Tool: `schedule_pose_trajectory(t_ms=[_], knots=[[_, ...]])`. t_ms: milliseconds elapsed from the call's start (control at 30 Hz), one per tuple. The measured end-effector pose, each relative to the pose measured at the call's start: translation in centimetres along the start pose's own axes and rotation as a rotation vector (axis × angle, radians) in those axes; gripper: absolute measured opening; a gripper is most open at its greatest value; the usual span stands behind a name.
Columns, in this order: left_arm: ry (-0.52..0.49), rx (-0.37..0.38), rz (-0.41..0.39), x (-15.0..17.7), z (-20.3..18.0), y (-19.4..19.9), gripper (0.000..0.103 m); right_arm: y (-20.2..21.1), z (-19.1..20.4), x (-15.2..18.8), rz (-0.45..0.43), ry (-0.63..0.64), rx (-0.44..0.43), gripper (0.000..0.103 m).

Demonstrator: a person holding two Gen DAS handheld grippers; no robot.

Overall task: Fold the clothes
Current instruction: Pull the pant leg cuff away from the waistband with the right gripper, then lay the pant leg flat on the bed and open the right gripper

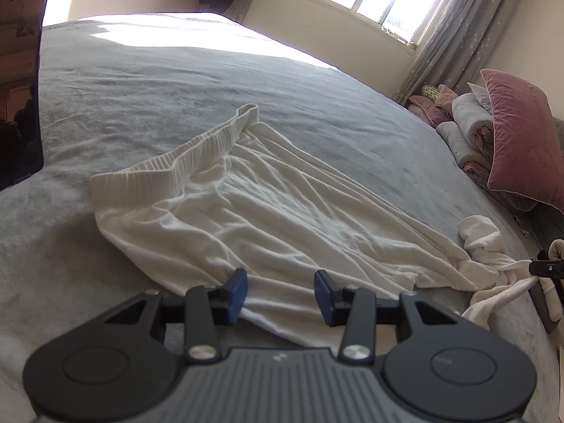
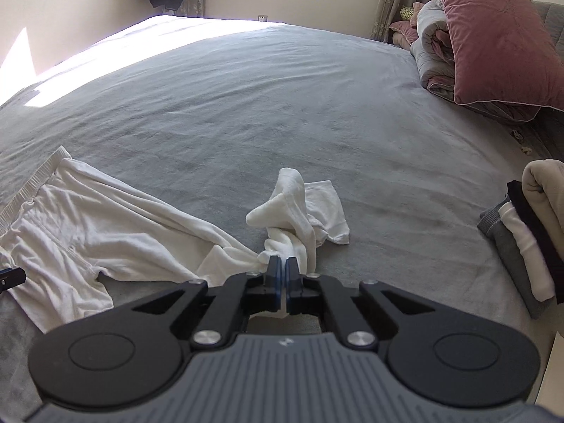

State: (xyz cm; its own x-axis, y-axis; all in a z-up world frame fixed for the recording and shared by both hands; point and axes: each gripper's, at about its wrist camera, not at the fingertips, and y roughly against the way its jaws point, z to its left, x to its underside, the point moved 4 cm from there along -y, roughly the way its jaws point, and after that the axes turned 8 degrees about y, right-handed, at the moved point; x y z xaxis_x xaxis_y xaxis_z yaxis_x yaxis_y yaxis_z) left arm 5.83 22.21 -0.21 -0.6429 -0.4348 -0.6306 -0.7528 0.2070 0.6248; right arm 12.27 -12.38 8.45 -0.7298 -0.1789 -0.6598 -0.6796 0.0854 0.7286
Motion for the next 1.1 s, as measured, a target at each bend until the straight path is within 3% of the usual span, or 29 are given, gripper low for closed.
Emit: schedule_pose_trajectory(t_ms=[567,867,1033,1067,1100], knots=[[0.023,-0.014,-0.018,0.5,1.4,1.7,0.043,5.7,-2.9,8.8,-0.038,-0.201,-0.014,0.001],[0.083,-0.034,-0.039,0.3,2.9,3.0,0.043,2.7,-1.7,15.4,0.066,-0.263,-0.042,0.001],[0.142,-0.062,-0.084,-0.3,4.3,3.9,0.042,2.7,-1.3,15.3,0.028,-0.231,-0.032,0.005],[0.154,-0.070,-0.095,-0.5,4.7,4.1,0.042,2.9,-1.4,15.0,0.019,-0.229,-0.035,0.013],[0.167,-0.078,-0.107,-0.7,5.0,4.3,0.041,3.0,-1.4,14.6,0.004,-0.221,-0.031,0.014]])
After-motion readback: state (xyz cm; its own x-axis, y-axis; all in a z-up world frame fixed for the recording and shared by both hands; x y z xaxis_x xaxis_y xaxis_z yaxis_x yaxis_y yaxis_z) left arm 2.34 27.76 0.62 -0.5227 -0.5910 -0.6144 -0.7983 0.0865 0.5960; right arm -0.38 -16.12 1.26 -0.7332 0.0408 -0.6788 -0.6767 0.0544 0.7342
